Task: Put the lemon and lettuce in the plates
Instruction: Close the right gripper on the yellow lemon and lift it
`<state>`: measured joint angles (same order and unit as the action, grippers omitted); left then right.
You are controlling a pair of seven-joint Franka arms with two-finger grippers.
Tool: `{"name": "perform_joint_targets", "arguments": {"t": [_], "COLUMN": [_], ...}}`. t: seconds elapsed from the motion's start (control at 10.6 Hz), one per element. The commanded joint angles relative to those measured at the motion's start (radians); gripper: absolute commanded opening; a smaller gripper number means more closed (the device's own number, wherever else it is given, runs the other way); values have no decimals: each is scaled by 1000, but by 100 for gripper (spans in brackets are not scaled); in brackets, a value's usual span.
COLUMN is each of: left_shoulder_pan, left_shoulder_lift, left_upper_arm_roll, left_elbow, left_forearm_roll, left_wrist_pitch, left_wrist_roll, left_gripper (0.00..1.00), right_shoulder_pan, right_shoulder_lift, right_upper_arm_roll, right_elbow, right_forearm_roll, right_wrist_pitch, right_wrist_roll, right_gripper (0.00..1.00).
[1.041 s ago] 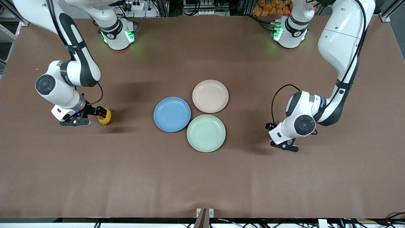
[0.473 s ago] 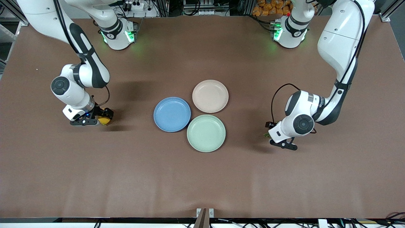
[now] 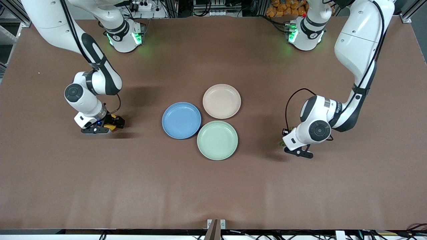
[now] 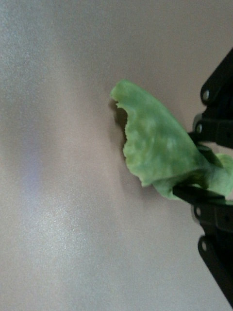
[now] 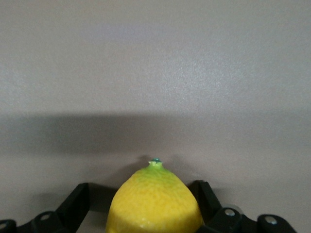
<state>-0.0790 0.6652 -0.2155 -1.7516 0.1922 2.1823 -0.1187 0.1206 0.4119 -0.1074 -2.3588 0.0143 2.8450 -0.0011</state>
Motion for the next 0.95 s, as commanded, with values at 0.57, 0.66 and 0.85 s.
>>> {"name": "perform_joint_targets", "arguments": {"t": [0.57, 0.66, 0.85], "left_shoulder_pan": [-5, -5, -7], "left_shoulder_lift": [-81, -96, -114], "left_upper_arm_roll": [-40, -53, -105], "left_elbow": [-8, -5, -5], "left_forearm_roll": [-5, -34, -45], "left_wrist_pitch": [-39, -61, -87], "left_wrist_roll": [-19, -28, -108], "left_gripper": [0, 0, 0], "right_shoulder_pan": [7, 7, 7], "right_shoulder_lift": [4, 2, -5], "right_upper_arm_roll": [-1, -1, 5], "right_elbow": [-8, -7, -2], "right_forearm_roll": [10, 10, 10], "right_wrist_pitch": [-1, -2, -4], "right_wrist_roll": [6, 4, 6], "right_gripper": [37, 32, 28]}}
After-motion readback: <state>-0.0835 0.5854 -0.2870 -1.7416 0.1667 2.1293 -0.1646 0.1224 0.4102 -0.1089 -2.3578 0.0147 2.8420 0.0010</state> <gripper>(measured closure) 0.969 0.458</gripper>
